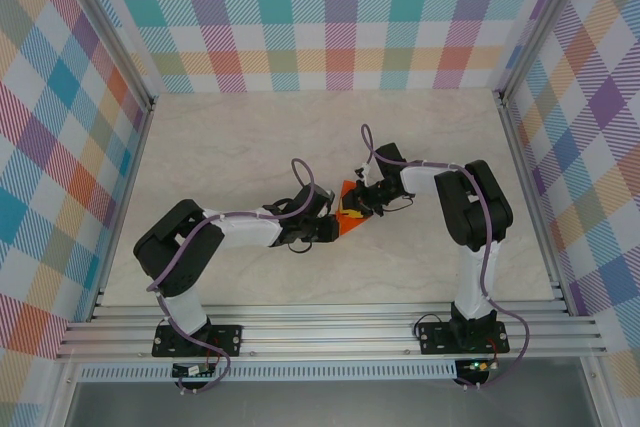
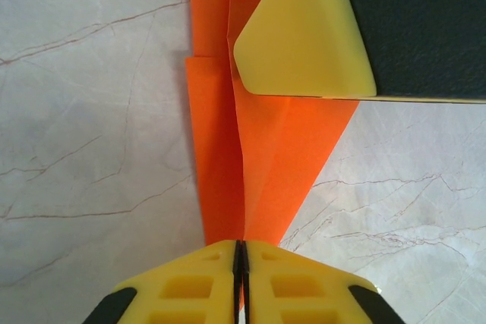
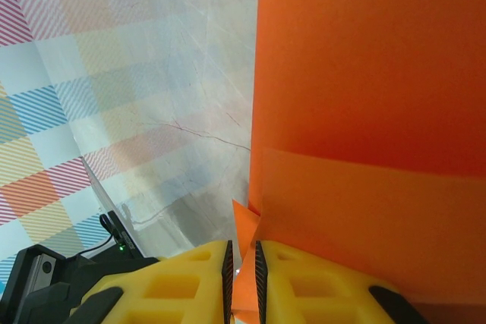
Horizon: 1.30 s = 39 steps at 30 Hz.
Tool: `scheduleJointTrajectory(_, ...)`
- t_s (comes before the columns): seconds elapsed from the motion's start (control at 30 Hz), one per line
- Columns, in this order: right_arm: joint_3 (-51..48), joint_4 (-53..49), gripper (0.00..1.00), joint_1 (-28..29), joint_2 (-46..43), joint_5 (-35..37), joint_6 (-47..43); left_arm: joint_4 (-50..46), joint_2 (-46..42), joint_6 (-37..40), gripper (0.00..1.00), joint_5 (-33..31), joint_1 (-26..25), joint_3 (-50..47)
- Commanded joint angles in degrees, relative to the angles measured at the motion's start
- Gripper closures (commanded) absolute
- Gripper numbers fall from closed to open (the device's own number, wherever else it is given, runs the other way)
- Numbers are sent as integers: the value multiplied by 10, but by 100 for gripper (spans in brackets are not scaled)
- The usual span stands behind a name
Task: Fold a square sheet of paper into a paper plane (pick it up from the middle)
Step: Fourth fold the wing at the center of the table.
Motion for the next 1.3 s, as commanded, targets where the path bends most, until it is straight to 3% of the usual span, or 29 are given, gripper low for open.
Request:
scheduleJointTrajectory(0.0, 11, -14, 82, 3, 5, 3, -15, 4, 6, 1, 93, 9, 3, -9)
scheduleJointTrajectory(0.33, 12, -12, 82, 3, 16, 6, -12, 10, 30, -30, 99, 19, 3, -26)
scheduleJointTrajectory(0.73, 17, -18, 82, 3, 40, 26, -14, 7, 20, -36, 97, 7, 3, -40)
scheduleJointTrajectory(0.9, 17, -28, 82, 3, 38, 31, -21, -9, -29, -36, 86, -6, 4, -40)
scheduleJointTrajectory(1.0, 16, -33, 82, 3, 35, 33, -25, -14, -84, -52, 69, -33, 9, -49)
scheduleJointTrajectory(1.17, 18, -33, 82, 3, 33, 32, -24, -33, -150, -91, 65, -69, 37, -61)
scheduleJointTrajectory(1.27, 21, -34, 82, 3, 34, 32, -23, -14, -160, -94, 70, -36, 48, -66)
